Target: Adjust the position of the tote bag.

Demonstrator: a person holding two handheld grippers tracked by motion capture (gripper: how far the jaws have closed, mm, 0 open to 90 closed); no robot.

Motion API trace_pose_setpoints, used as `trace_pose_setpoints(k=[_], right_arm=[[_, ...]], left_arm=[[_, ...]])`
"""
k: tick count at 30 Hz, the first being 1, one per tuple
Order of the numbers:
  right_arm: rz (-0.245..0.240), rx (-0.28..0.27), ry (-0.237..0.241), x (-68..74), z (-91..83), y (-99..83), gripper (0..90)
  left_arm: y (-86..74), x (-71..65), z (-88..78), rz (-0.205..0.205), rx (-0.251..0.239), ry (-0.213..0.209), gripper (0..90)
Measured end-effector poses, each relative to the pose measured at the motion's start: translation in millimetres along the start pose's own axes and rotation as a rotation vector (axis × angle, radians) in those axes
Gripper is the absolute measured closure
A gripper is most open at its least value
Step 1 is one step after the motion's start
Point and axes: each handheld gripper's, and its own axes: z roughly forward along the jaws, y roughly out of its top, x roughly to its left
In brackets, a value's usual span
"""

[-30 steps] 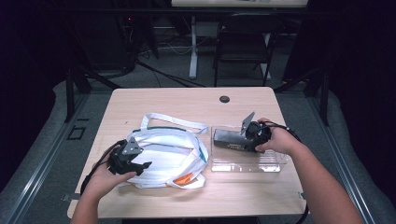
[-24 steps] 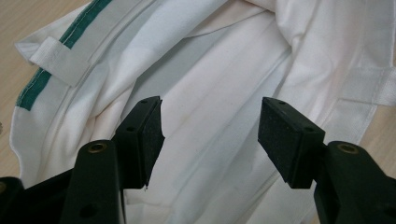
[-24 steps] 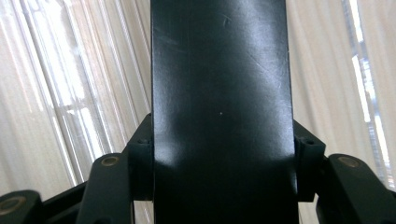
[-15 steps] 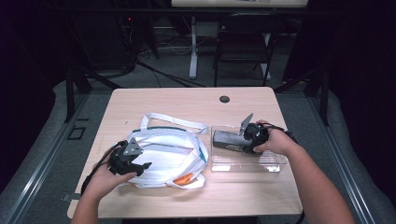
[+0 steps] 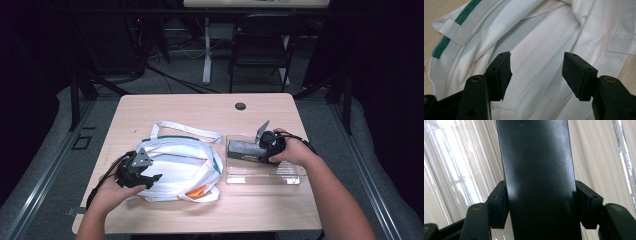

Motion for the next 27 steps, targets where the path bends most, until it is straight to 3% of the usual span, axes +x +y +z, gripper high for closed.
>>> trace_pose_setpoints(k=[5, 17, 19, 27], right_arm=[[0.015, -0.028, -0.009, 1.6, -3.0, 0.2, 35.9], [0.057, -0.091, -0.050, 6.8, -31.1, -7.7, 35.6], [0.082, -0.108, -0.065, 9.3, -36.5, -10.4, 36.4], [0.176, -0.069, -0.107, 13.2, -45.4, -25.5, 37.8]], left_arm=[[0.0, -0.3, 0.5, 0.004, 0.004, 0.001, 40.2], [6.2, -0.5, 4.4, 0.018, -0.002, -0.006, 40.2], [8.3, 0.6, 5.4, 0.020, -0.003, -0.009, 40.2], [12.4, 5.9, 4.7, 0.017, -0.028, -0.007, 40.2]])
